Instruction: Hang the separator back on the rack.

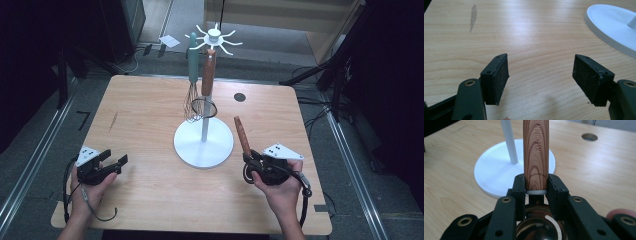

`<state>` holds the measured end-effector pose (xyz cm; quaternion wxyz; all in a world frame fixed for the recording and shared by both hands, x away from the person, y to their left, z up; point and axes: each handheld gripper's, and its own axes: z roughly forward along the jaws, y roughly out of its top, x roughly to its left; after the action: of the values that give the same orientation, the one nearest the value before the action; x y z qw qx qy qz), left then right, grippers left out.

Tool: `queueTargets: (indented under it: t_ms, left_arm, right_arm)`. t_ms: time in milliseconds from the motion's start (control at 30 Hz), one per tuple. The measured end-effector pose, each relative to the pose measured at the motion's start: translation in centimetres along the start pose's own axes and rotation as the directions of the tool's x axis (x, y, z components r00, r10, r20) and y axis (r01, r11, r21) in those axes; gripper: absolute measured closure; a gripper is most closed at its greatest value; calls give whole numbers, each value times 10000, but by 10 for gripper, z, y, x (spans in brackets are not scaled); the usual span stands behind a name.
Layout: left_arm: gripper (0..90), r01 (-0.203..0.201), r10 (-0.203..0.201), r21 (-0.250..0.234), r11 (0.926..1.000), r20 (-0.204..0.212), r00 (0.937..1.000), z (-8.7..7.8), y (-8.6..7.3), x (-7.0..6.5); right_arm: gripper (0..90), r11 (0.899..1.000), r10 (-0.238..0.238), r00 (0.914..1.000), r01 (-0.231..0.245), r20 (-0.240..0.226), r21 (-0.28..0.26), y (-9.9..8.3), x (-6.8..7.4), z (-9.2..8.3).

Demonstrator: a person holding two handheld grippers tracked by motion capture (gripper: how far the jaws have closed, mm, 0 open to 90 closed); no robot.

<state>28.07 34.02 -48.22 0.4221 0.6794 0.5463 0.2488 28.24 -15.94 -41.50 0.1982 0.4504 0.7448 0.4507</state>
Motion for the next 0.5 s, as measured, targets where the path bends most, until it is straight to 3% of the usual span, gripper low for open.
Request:
queueTargets:
  t_ms: [200, 367, 500]
  left_arm:
    - [141, 190, -187, 229, 9996, -134, 9997, -2, 3, 1]
    - [98, -29, 30, 254, 9997, -18, 10000, -3, 4, 0]
    - [96, 118, -115, 423, 9990, -87, 9999, -3, 4, 1]
  right_arm:
    - [716, 9972, -114, 9997, 97, -226, -737, 13, 10, -3]
    - [716, 9930, -238, 9995, 213, -205, -1160, 21, 12, -8]
    - [715, 9894, -293, 9993, 258, -226, -1430, 27, 15, -11]
